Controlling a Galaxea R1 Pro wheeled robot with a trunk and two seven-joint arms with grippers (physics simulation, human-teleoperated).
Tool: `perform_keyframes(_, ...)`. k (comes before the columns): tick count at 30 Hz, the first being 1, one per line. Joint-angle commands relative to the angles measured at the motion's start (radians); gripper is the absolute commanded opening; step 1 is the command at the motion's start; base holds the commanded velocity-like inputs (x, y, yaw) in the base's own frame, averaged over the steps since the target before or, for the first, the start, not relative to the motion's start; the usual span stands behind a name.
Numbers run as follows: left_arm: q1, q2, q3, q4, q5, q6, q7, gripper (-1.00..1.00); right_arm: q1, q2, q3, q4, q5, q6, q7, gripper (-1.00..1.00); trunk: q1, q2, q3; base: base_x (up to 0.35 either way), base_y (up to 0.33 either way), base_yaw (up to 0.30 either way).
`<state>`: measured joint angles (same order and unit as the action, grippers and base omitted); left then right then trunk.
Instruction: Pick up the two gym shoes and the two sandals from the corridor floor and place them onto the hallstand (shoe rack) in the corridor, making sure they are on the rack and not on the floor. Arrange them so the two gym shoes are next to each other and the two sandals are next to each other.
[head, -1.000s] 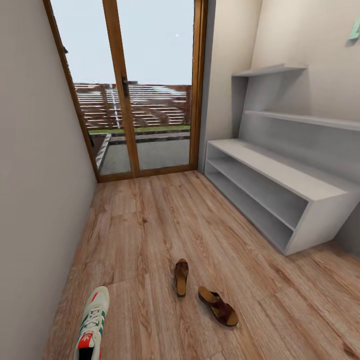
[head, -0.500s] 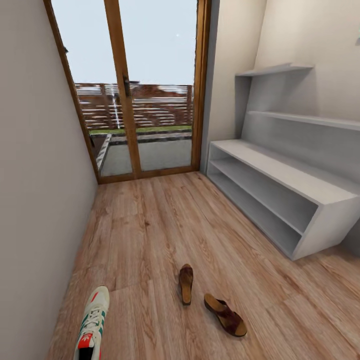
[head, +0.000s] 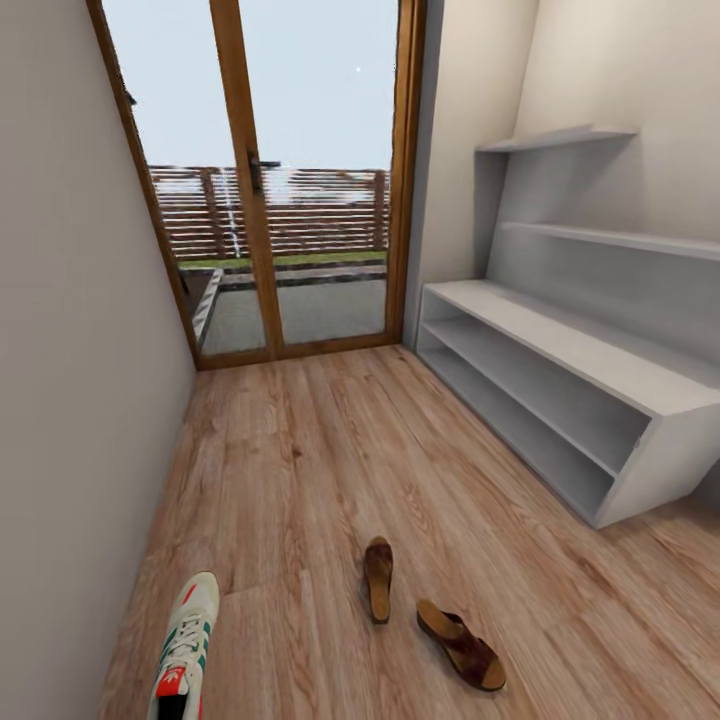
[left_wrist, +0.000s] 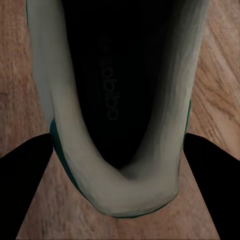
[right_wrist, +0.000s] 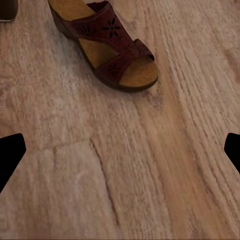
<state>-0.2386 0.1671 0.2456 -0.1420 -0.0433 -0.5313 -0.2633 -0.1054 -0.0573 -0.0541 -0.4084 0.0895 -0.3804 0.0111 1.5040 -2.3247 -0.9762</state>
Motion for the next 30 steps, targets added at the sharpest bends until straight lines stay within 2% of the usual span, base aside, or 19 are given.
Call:
perform_keyframes(1,-0.001,0.000,0.009,0.001,-0.004,-0.002,-0.007,-1.00,0.000,0.001,-0.006,0.000,0.010,-0.003,0.001,1.00,0.000,0.000,-0.001,0.205,0.168,0.000)
perform_keyframes(14,-0.001,0.000,0.009,0.001,-0.003,-0.003,-0.007,-1.00,0.000,0.001,-0.006,0.000,0.010,-0.003,0.001,1.00,0.000,0.000,-0.001,0.110,0.084,0.000)
perform_keyframes(30,-0.001,-0.001,0.009,0.001,-0.004,-0.003,-0.007,-1.00,0.000,0.001,-0.006,0.000,0.010,-0.003,0.001,1.00,0.000,0.000,-0.001,0.201,0.165,0.000)
